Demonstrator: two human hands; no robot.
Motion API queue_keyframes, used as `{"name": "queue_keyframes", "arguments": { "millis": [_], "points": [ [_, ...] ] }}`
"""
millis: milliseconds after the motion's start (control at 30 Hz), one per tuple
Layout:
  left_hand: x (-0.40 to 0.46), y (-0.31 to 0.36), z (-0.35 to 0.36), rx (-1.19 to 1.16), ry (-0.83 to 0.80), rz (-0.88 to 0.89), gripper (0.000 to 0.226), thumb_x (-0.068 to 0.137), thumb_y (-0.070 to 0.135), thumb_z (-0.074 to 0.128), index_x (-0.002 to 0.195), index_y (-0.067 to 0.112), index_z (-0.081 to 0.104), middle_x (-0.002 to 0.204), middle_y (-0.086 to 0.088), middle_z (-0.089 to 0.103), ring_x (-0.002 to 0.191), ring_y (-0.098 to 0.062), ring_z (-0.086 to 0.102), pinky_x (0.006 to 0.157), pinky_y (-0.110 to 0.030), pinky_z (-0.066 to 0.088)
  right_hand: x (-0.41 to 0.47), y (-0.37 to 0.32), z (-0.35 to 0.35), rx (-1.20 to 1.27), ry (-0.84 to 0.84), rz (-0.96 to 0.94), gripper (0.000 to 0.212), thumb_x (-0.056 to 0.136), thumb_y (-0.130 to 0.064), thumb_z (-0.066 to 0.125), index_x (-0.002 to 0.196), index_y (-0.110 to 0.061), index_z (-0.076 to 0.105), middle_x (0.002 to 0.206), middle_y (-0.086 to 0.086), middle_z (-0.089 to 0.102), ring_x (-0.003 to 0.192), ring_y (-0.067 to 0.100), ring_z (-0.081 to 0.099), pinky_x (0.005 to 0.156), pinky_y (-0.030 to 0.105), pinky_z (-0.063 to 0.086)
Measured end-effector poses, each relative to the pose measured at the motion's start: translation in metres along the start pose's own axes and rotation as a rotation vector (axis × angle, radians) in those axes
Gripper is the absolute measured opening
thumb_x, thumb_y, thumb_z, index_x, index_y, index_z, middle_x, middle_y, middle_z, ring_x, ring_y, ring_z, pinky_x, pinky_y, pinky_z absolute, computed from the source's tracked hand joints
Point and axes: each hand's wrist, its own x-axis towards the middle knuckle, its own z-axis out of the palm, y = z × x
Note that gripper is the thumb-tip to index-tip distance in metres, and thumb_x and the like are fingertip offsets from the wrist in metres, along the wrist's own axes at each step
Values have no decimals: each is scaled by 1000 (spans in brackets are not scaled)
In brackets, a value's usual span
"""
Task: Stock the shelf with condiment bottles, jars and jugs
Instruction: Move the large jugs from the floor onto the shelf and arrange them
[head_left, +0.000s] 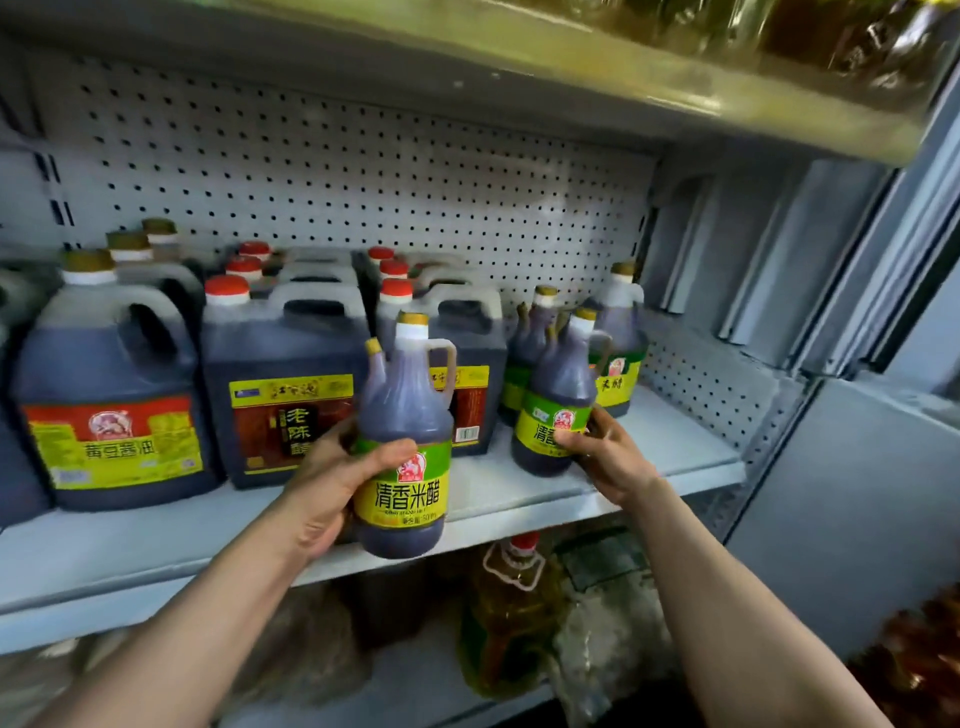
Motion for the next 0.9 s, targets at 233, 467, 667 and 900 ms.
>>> {"name": "queue_keyframes", "arguments": {
  "millis": [233,467,667,900],
  "points": [
    [19,-10,17,-12,75,45,95,31,42,99,117,21,65,109,-12,73,97,-29,71,70,-33,58,43,-2,-27,-75,-242,56,71,73,13,65,139,-6,44,132,17,61,123,33,58,102,43,49],
    [28,-10,29,33,119,84,99,31,44,98,119,17,62,109,-11,73,97,-25,71,72,-30,58,58,3,-35,-107,-327,64,70,74,12,71,137,-7,45,133,19,61,125,36,57,107,50,44],
    [29,-16,41,39,116,76,106,29,44,99,121,9,59,109,-15,72,95,-27,72,71,-30,58,67,6,-28,-144,-327,77,68,76,0,75,137,-7,46,133,18,61,126,37,56,108,51,43],
    [36,-40,77,-14,23,29,104,38,34,99,130,17,53,114,-11,71,101,-29,70,75,-33,57,57,7,-33,-246,-306,27,67,76,-13,77,136,-20,50,130,0,66,122,16,61,100,32,51]
  ]
}}
